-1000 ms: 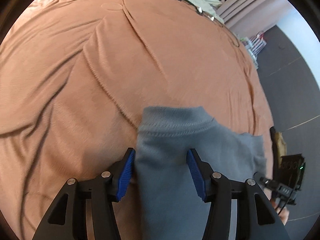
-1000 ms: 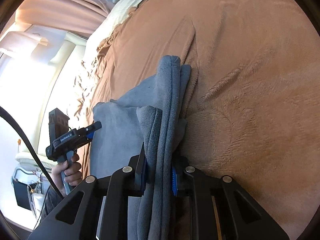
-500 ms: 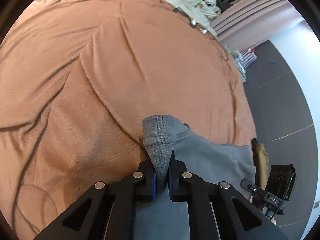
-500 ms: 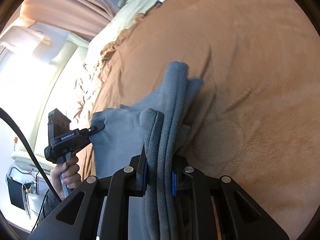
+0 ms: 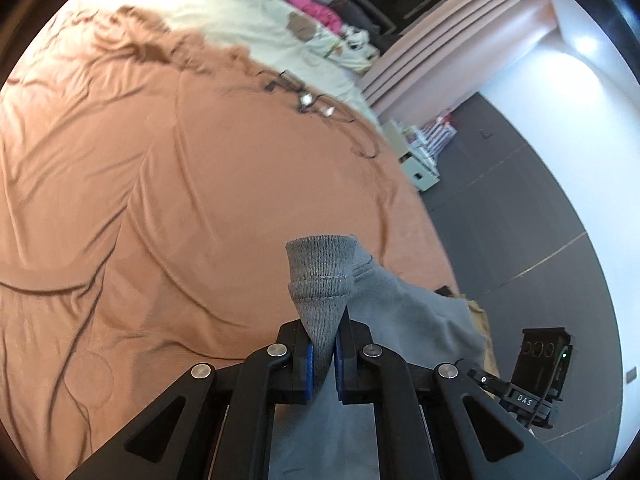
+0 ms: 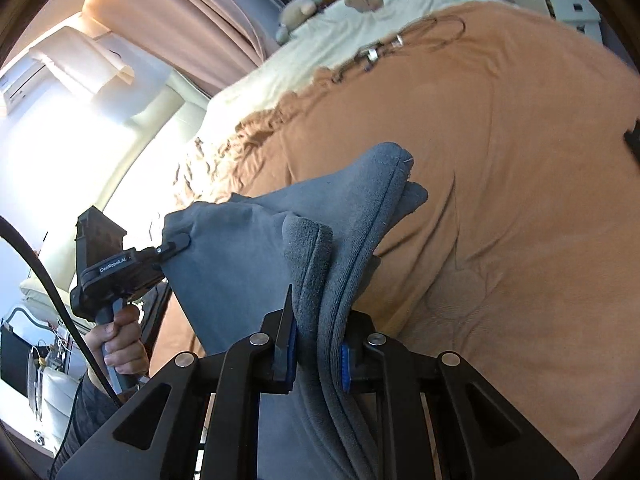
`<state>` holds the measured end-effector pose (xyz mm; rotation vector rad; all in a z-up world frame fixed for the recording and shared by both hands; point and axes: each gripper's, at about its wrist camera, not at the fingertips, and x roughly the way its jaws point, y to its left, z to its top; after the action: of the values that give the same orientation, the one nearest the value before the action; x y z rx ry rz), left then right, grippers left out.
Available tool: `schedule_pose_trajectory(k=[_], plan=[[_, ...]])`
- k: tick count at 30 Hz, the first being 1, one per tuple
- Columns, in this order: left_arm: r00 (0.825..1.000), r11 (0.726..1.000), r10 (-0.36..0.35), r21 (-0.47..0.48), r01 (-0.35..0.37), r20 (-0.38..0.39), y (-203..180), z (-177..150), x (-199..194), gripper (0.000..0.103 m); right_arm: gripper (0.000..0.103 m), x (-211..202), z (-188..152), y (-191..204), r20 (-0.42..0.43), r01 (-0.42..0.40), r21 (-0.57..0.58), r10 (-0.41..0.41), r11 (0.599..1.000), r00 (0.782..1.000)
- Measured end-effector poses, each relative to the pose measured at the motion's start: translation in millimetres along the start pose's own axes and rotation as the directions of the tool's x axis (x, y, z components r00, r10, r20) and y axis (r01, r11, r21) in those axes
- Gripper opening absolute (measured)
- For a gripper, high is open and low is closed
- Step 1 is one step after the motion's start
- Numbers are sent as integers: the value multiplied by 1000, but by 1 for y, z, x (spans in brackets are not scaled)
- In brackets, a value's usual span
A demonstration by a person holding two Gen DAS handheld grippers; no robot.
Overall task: Fold small clothes
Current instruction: 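Close both grippers on the folded grey shirt's end, then lift the folded shirt with both grippers and carry it to the clothes stack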
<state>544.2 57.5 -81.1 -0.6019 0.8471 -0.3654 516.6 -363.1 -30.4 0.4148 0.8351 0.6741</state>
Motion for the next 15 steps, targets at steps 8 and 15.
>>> schedule_pose_trajectory(k=[8, 15], plan=[[997, 995, -73, 72, 71, 39, -64, 3, -31, 7, 12, -82, -17, 21, 103, 34, -51, -29, 998, 994], [986, 976, -161, 158, 152, 50, -139, -3, -49, 7, 12, -174, -35, 26, 214, 97, -88, -77, 991, 974]])
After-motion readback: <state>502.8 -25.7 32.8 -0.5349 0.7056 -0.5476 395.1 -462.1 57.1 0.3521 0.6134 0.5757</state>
